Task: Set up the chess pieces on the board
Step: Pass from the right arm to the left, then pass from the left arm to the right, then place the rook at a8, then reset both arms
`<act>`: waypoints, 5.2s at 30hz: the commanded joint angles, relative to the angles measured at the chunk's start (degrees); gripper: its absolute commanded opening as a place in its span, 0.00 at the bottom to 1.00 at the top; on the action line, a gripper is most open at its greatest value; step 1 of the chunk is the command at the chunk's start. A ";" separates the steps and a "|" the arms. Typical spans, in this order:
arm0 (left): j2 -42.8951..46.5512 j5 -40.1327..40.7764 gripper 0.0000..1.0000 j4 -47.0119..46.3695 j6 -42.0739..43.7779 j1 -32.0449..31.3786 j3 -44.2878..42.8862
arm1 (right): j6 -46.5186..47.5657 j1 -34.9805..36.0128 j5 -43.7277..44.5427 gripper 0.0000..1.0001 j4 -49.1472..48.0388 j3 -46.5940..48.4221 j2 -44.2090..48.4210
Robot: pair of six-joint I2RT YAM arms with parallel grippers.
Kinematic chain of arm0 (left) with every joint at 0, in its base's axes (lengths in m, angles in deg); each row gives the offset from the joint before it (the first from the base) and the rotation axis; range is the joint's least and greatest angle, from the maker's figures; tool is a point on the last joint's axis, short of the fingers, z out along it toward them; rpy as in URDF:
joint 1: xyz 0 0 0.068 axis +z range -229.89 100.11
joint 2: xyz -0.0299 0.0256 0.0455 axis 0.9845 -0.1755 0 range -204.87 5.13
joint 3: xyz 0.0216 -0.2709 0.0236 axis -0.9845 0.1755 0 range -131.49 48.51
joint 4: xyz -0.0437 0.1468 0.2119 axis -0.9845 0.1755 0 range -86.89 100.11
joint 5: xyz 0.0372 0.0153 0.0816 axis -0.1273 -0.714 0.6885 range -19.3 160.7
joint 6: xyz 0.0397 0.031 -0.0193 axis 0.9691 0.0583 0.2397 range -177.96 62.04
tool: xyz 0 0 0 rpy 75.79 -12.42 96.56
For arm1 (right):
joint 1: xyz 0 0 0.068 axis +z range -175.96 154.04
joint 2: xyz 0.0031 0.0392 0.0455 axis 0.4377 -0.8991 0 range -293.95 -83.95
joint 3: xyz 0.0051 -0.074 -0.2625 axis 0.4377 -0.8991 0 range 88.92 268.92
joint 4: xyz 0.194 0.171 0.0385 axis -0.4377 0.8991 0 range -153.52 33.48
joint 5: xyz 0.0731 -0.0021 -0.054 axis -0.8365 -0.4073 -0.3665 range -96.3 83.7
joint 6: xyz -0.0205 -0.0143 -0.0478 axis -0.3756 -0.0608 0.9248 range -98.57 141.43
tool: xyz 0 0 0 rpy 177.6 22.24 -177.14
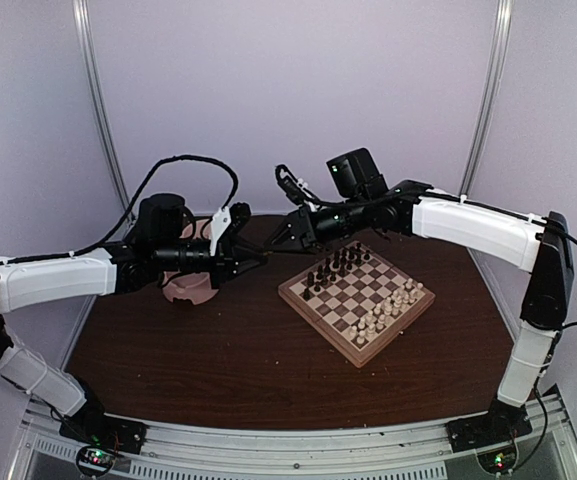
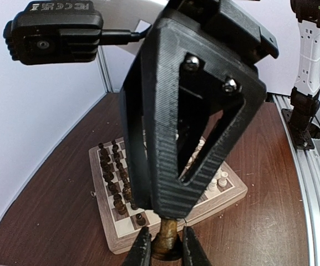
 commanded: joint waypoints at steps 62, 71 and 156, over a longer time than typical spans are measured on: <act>4.63 9.81 0.60 -6.42 -3.46 -0.26 5.58 | 17.01 -0.12 15.93 0.04 25.16 11.56 -4.05; 9.31 20.24 0.72 2.95 -7.51 1.08 7.31 | 23.98 0.24 29.27 0.02 33.17 18.88 -11.88; 14.75 44.46 0.98 17.21 -15.13 7.74 10.20 | 34.92 0.76 61.39 0.61 13.43 6.89 -4.62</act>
